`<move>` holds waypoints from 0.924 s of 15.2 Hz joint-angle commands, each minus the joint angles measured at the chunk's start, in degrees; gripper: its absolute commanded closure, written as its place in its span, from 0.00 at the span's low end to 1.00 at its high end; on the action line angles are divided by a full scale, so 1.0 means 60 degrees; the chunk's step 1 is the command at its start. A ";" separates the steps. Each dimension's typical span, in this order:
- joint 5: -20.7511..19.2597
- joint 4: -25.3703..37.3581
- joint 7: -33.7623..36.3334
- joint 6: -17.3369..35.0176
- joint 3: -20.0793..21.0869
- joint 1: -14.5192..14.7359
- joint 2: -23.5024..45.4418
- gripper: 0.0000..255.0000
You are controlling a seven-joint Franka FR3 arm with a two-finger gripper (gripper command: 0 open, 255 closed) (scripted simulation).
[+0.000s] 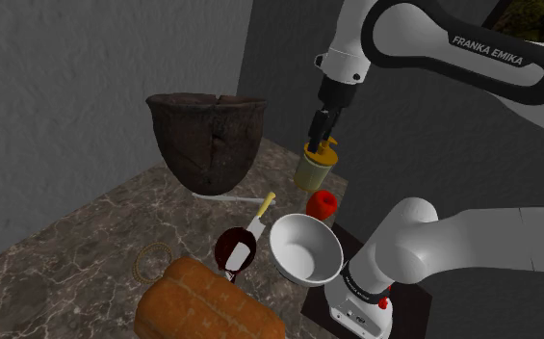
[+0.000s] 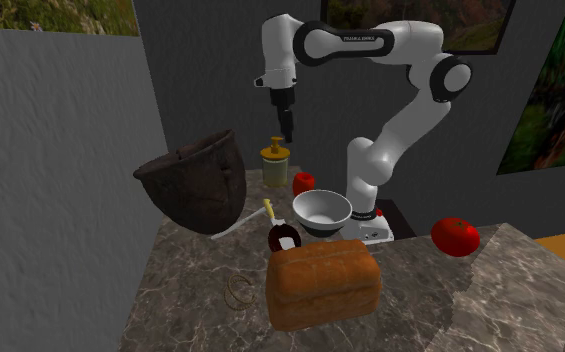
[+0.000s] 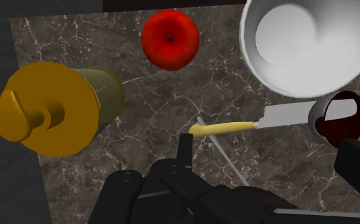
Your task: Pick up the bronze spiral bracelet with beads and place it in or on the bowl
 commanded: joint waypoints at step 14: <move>0.1699 -0.0479 0.2639 0.2572 0.2392 0.0727 0.1994 0.00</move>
